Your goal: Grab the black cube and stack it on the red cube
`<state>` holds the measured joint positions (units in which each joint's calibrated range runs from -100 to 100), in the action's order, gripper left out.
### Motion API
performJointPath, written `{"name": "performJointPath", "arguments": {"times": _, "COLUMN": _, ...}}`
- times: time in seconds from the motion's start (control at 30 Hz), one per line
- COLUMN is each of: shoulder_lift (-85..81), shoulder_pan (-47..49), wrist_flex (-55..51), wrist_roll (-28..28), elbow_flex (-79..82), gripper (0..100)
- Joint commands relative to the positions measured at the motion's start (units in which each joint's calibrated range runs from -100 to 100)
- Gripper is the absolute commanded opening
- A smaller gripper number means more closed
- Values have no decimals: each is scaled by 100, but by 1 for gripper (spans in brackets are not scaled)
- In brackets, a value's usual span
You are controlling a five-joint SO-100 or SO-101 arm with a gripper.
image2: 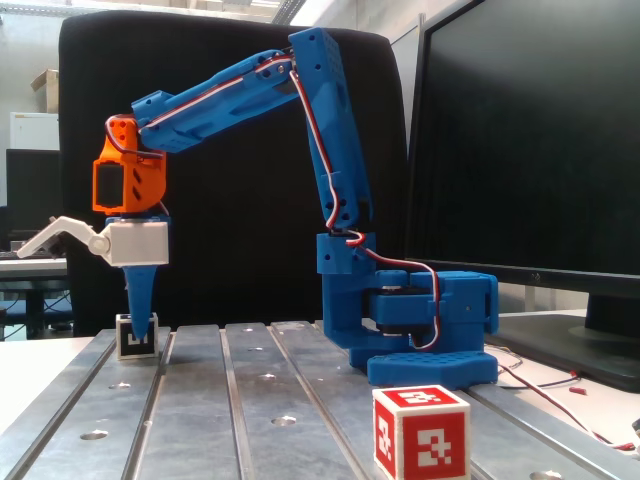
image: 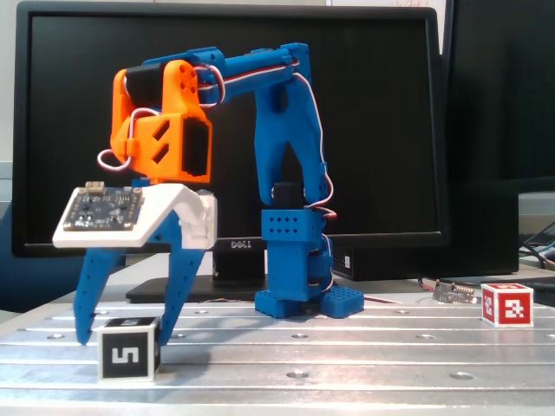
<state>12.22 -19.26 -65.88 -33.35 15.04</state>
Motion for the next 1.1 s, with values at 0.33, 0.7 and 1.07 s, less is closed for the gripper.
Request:
{"name": "performJointPath", "arguments": {"times": 0.33, "shoulder_lift": -19, "shoulder_pan": -5, "wrist_flex": 119, "wrist_roll": 21, "elbow_flex": 75, "gripper": 25}}
{"name": "performJointPath", "arguments": {"times": 0.7, "shoulder_lift": -19, "shoulder_pan": 10, "wrist_flex": 128, "wrist_roll": 21, "elbow_flex": 174, "gripper": 25}}
{"name": "performJointPath", "arguments": {"times": 1.07, "shoulder_lift": 198, "shoulder_pan": 17, "wrist_flex": 128, "wrist_roll": 21, "elbow_flex": 102, "gripper": 25}}
